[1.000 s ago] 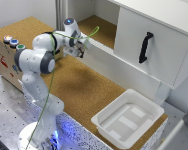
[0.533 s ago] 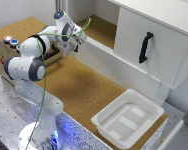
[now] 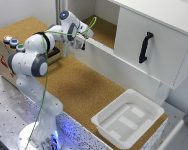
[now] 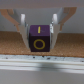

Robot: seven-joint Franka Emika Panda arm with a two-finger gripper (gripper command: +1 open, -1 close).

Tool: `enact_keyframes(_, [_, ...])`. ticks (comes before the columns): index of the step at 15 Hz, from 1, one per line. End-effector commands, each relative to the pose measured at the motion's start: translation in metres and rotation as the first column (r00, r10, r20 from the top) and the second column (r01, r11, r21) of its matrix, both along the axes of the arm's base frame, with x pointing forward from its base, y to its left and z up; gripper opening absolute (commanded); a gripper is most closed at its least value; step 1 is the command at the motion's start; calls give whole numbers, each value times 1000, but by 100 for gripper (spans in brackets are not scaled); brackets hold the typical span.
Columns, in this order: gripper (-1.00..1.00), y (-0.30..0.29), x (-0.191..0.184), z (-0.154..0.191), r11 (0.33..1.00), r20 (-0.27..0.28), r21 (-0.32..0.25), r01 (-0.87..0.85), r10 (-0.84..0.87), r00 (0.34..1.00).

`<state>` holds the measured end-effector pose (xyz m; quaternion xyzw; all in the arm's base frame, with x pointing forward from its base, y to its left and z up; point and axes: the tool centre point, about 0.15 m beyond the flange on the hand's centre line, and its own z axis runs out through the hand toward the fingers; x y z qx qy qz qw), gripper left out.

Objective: Place the purple block inside the left cabinet

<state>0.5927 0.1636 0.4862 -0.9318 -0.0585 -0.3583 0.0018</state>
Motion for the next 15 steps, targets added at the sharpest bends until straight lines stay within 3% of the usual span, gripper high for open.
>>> enact_keyframes(1, [-100, 10, 89, -10, 996, -38, -77, 55, -58, 998])
enact_keyframes(4, [-100, 8, 100, -1, 992, -34, -101, 77, -81, 996])
enact_keyframes(5, [-100, 7, 100, -1, 986, -40, -137, 95, -101, 994])
enact_keyframes(8, [-100, 6, 97, -6, 987, -60, -130, 96, -104, 993])
enact_keyframes(9, [100, 8, 94, -4, 987, -66, -126, 97, -106, 992])
enact_keyframes(15, [100, 19, 51, 17, 988, -27, -128, 86, -90, 996])
